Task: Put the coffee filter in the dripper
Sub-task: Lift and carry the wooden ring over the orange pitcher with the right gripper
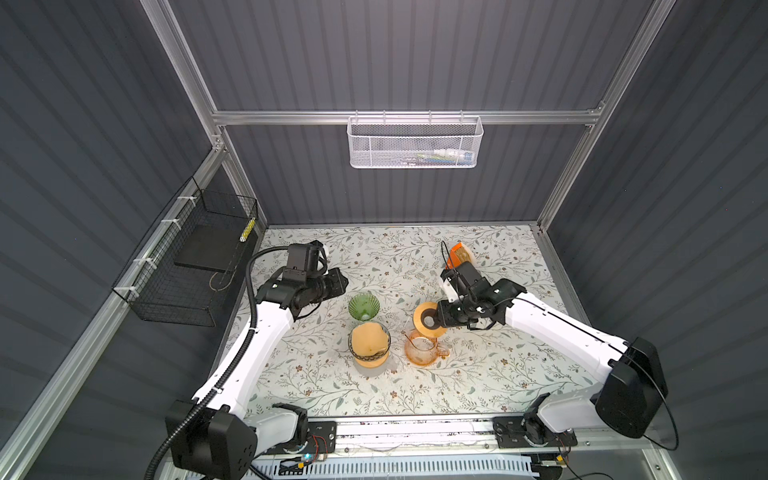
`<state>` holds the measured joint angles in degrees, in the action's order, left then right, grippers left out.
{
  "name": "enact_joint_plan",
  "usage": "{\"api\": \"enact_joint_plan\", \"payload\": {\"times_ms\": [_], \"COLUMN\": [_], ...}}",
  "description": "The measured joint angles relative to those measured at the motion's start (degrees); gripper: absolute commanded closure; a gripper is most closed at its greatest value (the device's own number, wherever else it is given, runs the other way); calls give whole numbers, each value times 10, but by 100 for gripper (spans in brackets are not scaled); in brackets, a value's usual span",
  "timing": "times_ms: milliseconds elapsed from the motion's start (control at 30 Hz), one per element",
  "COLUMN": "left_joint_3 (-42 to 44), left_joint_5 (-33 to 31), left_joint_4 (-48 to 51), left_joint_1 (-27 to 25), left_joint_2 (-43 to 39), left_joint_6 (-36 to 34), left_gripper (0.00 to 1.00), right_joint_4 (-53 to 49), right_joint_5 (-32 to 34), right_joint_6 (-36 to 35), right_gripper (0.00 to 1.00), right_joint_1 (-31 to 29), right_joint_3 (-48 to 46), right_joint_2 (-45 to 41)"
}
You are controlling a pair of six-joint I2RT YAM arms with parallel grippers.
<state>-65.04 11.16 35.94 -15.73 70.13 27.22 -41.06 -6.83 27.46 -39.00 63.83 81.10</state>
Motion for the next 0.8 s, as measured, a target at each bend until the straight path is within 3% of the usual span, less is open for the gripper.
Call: {"api": "enact_joint_plan", "payload": {"times_ms": [800], "left_joint_3": [37], "left_joint_5": [9], "left_joint_4": [-17], "left_joint_1": [0], "left_joint_2": [-18], "left_joint_6": [4], "left_gripper": [74], "right_joint_4": [-5], "right_joint_5": [10], "right_joint_6": [34], "right_gripper": [82], "right_joint_1": [-52], "right_joint_3": [-5], "right_joint_2": [47]}}
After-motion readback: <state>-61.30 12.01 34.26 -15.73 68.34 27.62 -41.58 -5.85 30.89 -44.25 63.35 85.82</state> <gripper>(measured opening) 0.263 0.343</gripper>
